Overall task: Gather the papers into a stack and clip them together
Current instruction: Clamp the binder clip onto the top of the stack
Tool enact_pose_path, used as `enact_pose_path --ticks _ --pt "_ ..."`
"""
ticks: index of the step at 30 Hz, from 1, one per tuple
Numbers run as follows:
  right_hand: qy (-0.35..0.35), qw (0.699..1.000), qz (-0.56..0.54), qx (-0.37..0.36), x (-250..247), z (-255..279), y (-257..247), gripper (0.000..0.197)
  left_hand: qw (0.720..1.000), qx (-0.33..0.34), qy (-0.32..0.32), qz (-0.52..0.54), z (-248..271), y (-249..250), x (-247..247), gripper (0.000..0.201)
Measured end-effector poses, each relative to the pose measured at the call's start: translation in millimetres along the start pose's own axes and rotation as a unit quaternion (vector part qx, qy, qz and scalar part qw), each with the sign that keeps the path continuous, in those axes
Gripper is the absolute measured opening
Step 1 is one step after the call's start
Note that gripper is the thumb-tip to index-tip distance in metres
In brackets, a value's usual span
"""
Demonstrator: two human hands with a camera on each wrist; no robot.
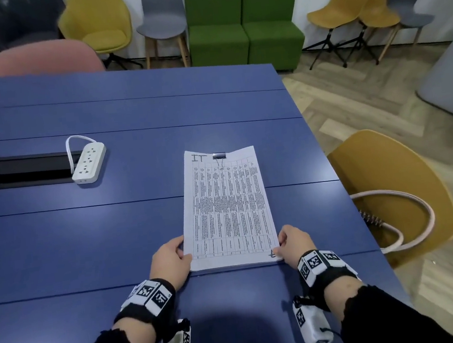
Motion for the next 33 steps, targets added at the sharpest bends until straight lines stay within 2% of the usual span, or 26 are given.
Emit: enact_pose_path --ticks 6,11,16,18,22,26,29,33 --pt "0.018 1.000 -0.001 -0.006 2 6 0 0.018 0.998 -0.049 0.013 -0.039 1 0 7 0.036" --pt "0.010 0.999 0.052 -0.013 1 11 -8 0.017 0.993 -0.083 -0.030 -0.080 -6 8 6 0.021" --pt "0.012 0.990 0.133 -0.043 5 13 -15 0.022 0.984 -0.093 -0.093 -0.117 -8 17 1 0.050" --pt "0.002 0.989 0.144 -0.037 3 12 -13 0.021 0.981 -0.087 -0.104 -0.141 -8 19 2 0.056" --pt "-0.009 0.989 0.143 -0.033 0 11 -10 0.014 0.977 -0.075 -0.104 -0.169 -8 20 4 0.060" --pt "-0.007 0.988 0.149 -0.035 -2 9 -14 0.018 0.976 -0.079 -0.106 -0.175 -8 22 5 0.061" --pt "-0.006 0.986 0.164 -0.037 -2 7 -15 0.034 0.976 -0.081 -0.101 -0.176 -8 24 6 0.062" --pt "-0.007 0.986 0.161 -0.037 -3 9 -15 0.036 0.975 -0.082 -0.100 -0.178 -7 25 6 0.061"
Point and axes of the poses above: each hand's wrist, its own z-axis away from the middle knuckle, its own x-axis out of the palm, y = z × x, the point moved 1 cm from there along -z, towards the middle knuckle, and after that the axes turned 7 degrees about x, right-handed, at the moved point
